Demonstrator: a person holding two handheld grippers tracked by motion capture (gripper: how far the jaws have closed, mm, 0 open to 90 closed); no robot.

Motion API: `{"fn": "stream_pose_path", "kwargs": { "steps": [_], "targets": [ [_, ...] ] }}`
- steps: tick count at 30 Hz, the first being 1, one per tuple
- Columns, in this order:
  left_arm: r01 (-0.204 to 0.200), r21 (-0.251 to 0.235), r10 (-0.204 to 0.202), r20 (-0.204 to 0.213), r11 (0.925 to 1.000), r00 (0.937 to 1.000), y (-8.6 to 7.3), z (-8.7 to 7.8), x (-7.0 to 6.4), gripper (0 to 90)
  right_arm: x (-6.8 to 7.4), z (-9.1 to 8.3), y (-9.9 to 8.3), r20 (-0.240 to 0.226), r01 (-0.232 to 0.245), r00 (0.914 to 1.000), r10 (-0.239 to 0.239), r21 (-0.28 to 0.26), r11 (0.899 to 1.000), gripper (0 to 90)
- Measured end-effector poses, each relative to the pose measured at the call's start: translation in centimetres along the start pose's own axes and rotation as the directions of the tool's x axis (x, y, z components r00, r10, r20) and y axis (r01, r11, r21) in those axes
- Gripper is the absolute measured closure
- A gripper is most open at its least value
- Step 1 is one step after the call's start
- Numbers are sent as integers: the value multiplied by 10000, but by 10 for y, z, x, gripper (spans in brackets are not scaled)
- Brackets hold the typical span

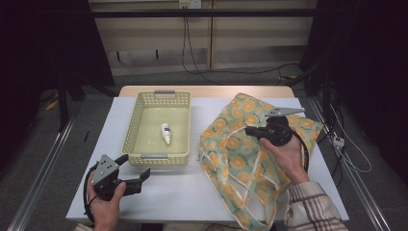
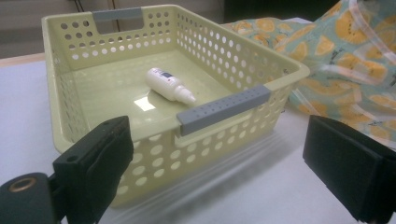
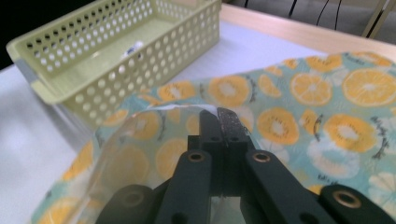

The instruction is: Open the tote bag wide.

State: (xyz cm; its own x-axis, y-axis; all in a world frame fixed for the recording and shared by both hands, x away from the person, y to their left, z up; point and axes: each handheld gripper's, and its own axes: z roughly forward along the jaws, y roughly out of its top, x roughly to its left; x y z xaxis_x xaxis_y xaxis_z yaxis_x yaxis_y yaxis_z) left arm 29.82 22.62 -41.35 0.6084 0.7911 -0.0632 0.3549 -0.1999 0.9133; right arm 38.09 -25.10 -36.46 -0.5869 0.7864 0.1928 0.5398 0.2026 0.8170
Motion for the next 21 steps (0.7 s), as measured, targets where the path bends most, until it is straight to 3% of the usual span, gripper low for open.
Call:
{"fn": "stream_pose_path", "kwargs": {
  "steps": [12,21],
  "targets": [
    [-3,0,3,-20,10000,10000,0,1,0,79,-16,-16,20,144,-370,9992,385,-912,9951,900],
    [6,31,-6,-82,10000,10000,0,0,1,83,-26,-31,34,109,-562,9982,592,-1824,9816,900]
  ]
}}
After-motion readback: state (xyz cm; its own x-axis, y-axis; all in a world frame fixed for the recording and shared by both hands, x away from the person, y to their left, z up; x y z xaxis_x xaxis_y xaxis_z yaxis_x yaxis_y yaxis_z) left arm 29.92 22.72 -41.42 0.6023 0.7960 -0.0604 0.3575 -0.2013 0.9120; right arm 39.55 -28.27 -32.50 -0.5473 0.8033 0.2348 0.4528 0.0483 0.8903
